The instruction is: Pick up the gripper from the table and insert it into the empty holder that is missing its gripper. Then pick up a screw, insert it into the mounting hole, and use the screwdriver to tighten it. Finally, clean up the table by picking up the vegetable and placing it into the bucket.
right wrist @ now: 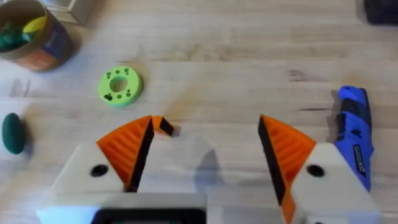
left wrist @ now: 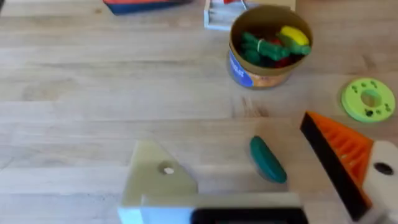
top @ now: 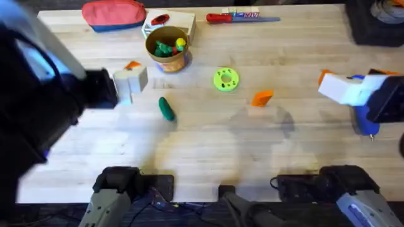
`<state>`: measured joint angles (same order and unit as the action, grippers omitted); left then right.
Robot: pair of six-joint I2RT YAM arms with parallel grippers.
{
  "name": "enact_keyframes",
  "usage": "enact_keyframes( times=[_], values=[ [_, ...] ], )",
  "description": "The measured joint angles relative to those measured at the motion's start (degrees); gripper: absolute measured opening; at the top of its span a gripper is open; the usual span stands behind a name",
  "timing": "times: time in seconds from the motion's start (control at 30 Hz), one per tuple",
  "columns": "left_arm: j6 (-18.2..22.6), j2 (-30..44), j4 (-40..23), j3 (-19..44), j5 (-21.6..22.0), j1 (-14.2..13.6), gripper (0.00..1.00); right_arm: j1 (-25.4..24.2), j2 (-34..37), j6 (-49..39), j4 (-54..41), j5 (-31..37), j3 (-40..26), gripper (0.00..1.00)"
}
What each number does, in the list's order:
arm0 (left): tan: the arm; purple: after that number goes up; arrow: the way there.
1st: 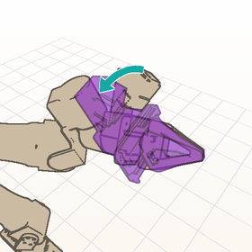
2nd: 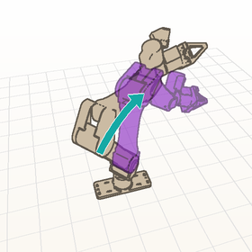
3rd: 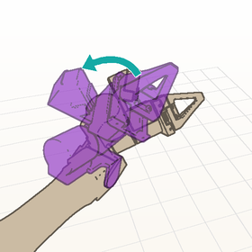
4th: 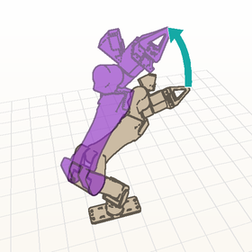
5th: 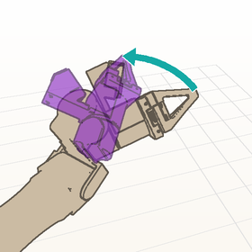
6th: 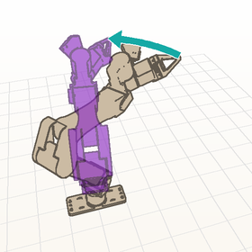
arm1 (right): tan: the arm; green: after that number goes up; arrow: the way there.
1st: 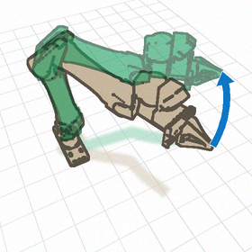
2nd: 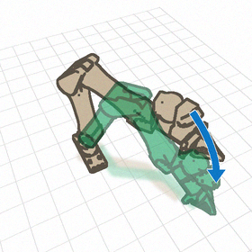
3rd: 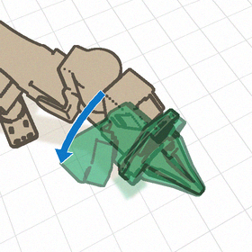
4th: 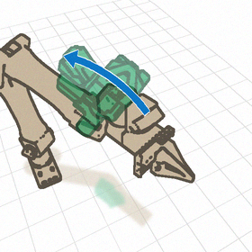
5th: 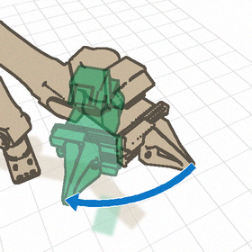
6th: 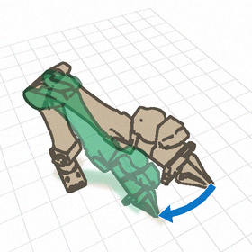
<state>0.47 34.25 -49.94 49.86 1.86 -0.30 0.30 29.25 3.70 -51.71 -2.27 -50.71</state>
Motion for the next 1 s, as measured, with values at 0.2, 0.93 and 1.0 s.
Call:
enact_keyframes(
  times=[0.2, 0.93, 1.0],
  values=[
    [-0.02, 13.36, -1.89, 10.51, -7.57, 0.0, 0.986, 0.0, 10.06, 0.2, -6.48, -0.41, -9.62, 0.992],
    [-13.57, 27.6, 4.05, -6.75, -17.23, -4.42, 0.066, 0.0, 11.59, -1.14, -6.86, -0.39, -9.97, 0.992],
    [-13.43, 27.51, 4.41, -6.75, -17.27, -4.78, 0.12, 0.0, 11.58, -1.15, -7.07, -0.39, -9.97, 0.992]
  ],
)
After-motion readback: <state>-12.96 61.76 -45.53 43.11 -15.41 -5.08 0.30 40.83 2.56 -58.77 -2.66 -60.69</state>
